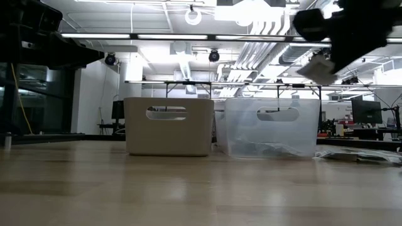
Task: Pick & Place First Aid Supplies
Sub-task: Put the gray towelette pack into the transparent bin
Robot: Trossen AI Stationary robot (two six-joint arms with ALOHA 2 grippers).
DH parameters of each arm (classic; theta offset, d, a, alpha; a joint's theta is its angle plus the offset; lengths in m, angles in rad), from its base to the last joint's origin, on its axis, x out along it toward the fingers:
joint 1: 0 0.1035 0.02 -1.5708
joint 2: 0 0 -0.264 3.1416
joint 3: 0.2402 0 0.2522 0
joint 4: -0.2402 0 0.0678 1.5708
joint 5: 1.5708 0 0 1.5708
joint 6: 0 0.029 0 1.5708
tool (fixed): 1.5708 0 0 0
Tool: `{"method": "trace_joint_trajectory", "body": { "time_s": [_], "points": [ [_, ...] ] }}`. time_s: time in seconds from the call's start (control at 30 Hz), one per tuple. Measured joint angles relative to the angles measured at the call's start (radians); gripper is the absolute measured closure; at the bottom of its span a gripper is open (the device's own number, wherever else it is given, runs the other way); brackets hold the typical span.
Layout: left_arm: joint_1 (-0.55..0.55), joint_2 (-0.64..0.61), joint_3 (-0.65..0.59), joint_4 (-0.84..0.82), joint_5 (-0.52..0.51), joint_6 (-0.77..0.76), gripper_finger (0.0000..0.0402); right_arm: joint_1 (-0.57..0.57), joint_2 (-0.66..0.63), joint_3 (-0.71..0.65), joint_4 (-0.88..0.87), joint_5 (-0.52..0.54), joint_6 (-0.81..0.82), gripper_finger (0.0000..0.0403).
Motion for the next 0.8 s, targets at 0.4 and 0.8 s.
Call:
{"method": "trace_joint_trajectory", "body": {
  "time_s": [0.4,0.8],
  "points": [
    [0.000,0.000,0.000,0.000,0.000,0.000,0.0305,-0.217,0.143,0.001,0.204,-0.088,-0.116,0.0403],
    [0.000,0.000,0.000,0.000,0.000,0.000,0.0305,-0.318,0.287,0.081,0.211,-0.105,-0.155,0.0403]
  ]
}}
